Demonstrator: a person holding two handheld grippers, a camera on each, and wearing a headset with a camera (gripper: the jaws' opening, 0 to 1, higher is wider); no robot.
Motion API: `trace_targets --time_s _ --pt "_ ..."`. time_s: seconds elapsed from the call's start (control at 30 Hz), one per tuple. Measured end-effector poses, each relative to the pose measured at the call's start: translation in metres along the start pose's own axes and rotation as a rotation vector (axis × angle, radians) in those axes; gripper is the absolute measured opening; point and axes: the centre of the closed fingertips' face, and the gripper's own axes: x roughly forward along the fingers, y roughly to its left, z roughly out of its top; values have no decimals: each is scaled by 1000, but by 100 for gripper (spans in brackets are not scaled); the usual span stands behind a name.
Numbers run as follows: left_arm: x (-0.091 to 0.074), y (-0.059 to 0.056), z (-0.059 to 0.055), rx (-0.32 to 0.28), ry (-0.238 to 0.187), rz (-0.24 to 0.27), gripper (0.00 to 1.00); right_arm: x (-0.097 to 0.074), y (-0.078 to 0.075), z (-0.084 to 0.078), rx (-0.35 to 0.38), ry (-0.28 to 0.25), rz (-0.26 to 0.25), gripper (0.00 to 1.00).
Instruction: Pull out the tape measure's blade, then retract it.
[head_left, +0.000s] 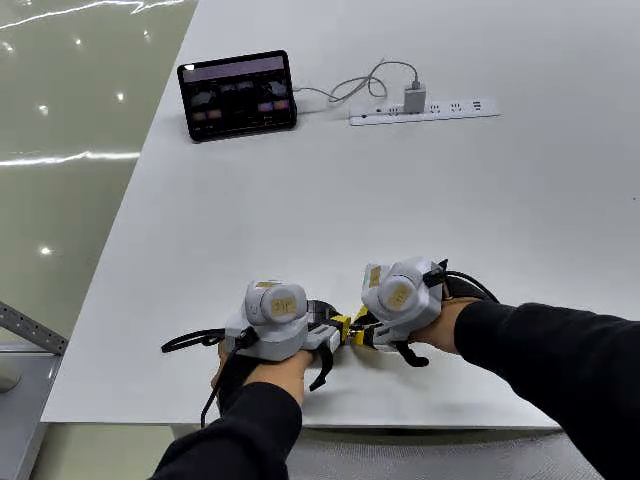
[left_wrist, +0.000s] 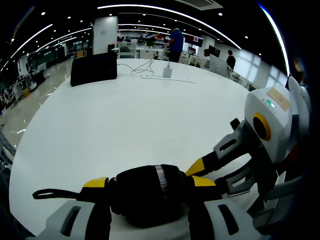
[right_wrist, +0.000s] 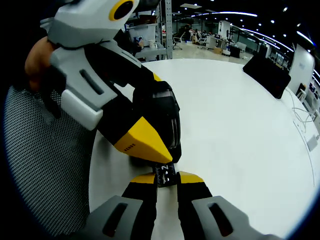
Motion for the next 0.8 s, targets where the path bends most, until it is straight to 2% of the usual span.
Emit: trace_targets --time_s 0.17,0.27,0.33,0.43,0.7,0.8 --pt "-1 0 0 -3 0 0 58 1 1 2 0 -8 4 11" --pt "-1 1 1 -12 -4 2 58 -3 2 0 -29 -24 -4 12" --pt "-1 1 1 -13 -4 1 58 -4 1 -1 -20 -23 -3 12" --pt "-1 1 0 -11 -3 1 58 -4 2 -3 -47 -14 -5 12" --pt "-1 1 1 -17 -4 -5 58 -3 1 -3 -15 -26 -2 10" --pt "-1 2 1 -20 -1 -6 58 -2 0 -1 -27 -26 3 10"
